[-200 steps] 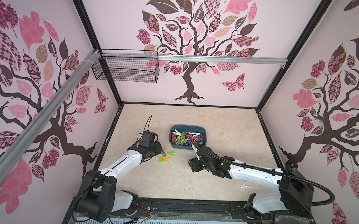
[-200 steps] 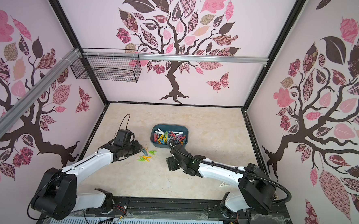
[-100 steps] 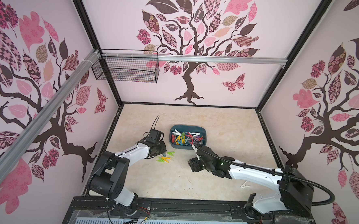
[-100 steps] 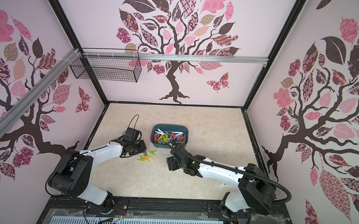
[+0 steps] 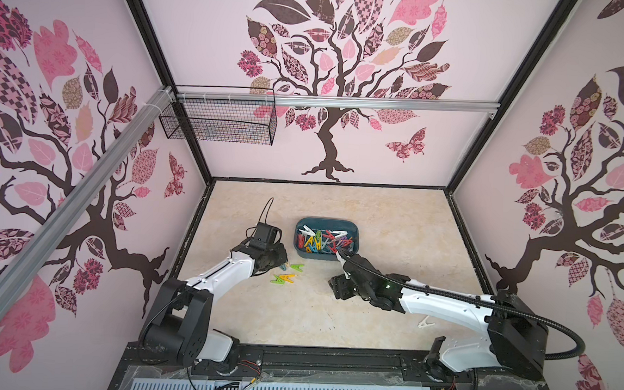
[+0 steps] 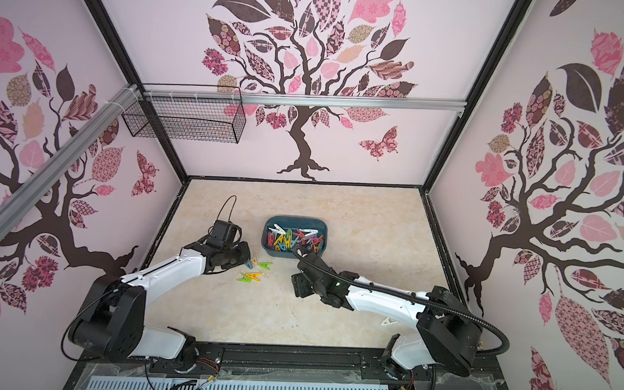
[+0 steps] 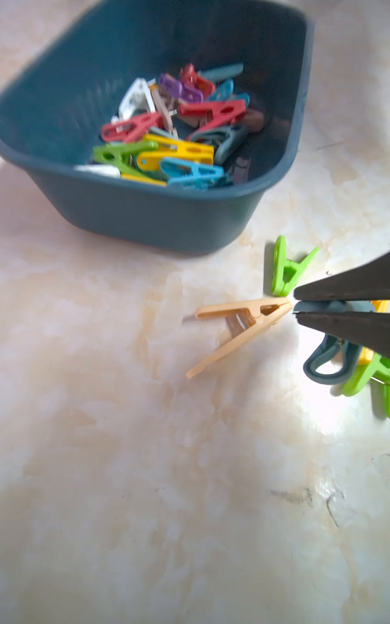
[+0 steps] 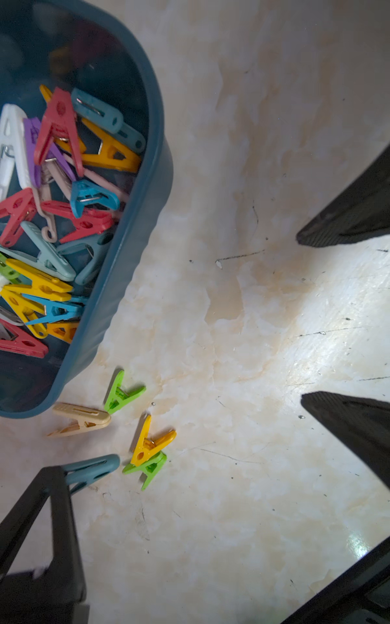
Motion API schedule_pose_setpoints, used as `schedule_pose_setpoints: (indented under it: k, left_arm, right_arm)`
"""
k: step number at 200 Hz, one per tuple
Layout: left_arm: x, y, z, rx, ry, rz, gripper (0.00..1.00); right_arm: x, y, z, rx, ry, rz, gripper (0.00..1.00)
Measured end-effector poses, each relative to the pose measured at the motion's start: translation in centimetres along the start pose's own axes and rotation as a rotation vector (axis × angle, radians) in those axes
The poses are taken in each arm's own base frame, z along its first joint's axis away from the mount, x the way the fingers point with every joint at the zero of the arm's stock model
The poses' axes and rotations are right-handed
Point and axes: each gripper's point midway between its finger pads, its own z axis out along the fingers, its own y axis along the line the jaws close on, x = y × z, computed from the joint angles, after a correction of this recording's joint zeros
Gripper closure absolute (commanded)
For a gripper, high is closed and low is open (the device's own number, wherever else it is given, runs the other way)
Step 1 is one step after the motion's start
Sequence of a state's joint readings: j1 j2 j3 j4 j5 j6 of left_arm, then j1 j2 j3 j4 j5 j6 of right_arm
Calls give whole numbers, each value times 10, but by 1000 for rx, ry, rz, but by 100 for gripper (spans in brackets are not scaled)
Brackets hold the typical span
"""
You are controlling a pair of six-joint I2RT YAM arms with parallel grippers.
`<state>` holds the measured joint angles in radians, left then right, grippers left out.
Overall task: Put the clothespins into the storage box
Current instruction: Pick up the clothespin from the center of the board, then place the clothespin in the storage box, then pick up the clothespin from the center of the board.
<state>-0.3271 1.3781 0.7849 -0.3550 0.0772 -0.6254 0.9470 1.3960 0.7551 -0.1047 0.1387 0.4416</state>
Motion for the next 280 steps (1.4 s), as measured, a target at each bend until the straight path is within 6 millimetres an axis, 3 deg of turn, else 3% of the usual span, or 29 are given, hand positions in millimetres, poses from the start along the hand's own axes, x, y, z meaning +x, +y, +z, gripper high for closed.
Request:
schedule_pose_setpoints:
  k: [52, 79, 103, 118, 139, 178, 207, 233, 280]
  left_arm:
    - [-56, -52, -29, 141, -126, 18, 95]
    - [-82, -80, -19, 196, -146, 31, 93]
    - [-93, -96, 1, 229, -126, 42, 76]
    - [-93, -102, 10, 242, -104, 51, 70]
    - [-91, -102, 8, 241, -95, 74, 69]
    - [-101, -92, -35, 212, -204, 73, 68]
    - [-85, -51, -53, 154, -229, 0, 68]
    - [-41, -6, -44, 66, -142, -60, 68]
    - [28, 26, -41, 9, -19, -88, 67]
  right_arm:
    - [0, -3, 0, 17, -4, -1, 28]
    - [0, -4, 0, 23, -7, -1, 28]
    - [1, -5, 0, 26, -4, -1, 28]
    - [1, -6, -1, 27, -4, -1, 28]
    - [0, -6, -5, 23, -11, 0, 28]
    - [9, -10, -4, 30, 3, -3, 29]
    - [10, -5, -3, 24, 2, -35, 29]
    - [14, 5, -1, 1, 10, -82, 29]
    - [15, 17, 13, -26, 40, -124, 29]
